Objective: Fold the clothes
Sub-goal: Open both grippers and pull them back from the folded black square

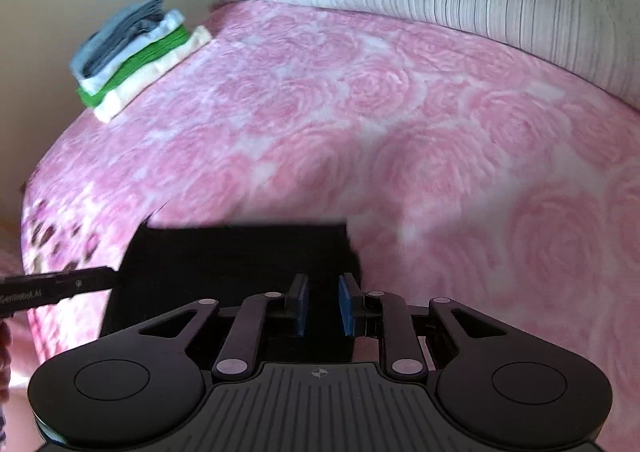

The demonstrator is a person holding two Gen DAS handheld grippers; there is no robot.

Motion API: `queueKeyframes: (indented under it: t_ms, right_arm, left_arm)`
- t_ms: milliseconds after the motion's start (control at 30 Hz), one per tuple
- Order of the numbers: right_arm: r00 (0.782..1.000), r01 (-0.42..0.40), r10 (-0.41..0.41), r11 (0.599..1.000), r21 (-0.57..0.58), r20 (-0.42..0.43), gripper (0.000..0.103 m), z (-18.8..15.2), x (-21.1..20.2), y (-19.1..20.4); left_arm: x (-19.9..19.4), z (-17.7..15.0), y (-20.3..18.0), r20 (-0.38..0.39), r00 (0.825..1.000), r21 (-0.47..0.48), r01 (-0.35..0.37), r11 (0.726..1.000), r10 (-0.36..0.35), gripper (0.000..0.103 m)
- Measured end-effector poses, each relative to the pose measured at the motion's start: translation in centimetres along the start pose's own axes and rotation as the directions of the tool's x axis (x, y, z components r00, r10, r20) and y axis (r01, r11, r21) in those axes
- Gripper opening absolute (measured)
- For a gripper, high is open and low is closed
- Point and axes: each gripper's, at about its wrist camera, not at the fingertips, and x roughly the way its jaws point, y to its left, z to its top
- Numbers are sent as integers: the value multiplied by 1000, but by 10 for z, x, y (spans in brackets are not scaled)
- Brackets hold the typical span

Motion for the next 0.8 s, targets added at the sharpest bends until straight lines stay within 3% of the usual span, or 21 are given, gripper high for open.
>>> queueKeyframes:
  t_ms: [100,167,233,433,467,500,533,600,800]
  right_arm:
    - [1000,-4,4,1000,-26,-19,21,-28,-23,13]
    - [996,18,-23,998,-59,-85,21,-53,-20,22]
    - [995,44,-51,996,-77,-82,21,-69,-13,26]
    - [980,80,-88,995,-54,-176,21,-44,-20,32]
    - [978,94,-102,994,-56,-180,21,-45,-25,33]
    - [976,107,-117,992,-60,-182,24,-47,-30,34]
    - [974,125,-134,990,-60,-181,36,-49,-35,35]
    - [972,136,-142,990,-43,-188,56,-56,-41,37]
    - [962,132,-120,991,34,-246,61,-82,-48,33]
  left_arm:
    - [-2,-31,-7,-60,998,6,0,1000,1,4]
    - [12,-51,-5,-117,993,-31,-24,999,20,3]
    - [14,-61,-4,-120,992,-79,-49,996,39,2]
    - [-4,-51,-24,-201,969,-89,-167,982,146,4]
    - [-9,-51,-29,-208,963,-80,-192,978,172,10]
    - [-14,-52,-34,-214,957,-70,-217,974,198,18]
    - [-18,-52,-38,-219,950,-60,-243,968,224,29]
    - [-23,-55,-44,-222,936,-37,-289,957,274,31]
    - [-28,-69,-50,-259,903,2,-354,935,342,32]
